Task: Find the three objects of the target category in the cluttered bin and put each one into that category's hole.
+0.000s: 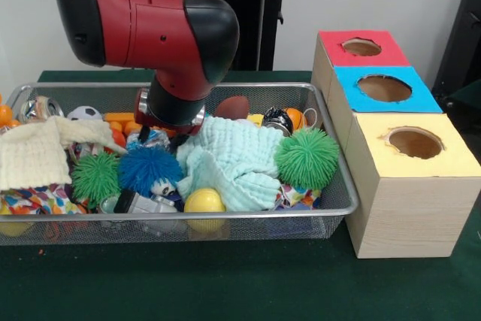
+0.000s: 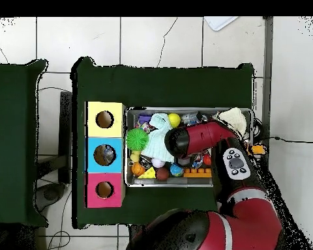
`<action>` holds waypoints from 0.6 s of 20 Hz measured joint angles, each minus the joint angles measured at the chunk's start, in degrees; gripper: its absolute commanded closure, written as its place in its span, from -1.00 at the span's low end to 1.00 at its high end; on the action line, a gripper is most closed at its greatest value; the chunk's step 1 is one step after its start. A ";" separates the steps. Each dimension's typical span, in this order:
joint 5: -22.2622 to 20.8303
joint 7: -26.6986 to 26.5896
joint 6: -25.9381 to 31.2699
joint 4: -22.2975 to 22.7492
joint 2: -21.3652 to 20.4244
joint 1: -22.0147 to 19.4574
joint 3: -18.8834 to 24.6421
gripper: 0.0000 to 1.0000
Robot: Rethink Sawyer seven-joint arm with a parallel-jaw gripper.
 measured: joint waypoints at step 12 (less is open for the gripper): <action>5.86 0.00 -0.04 3.84 -5.14 -3.11 3.36 -1.00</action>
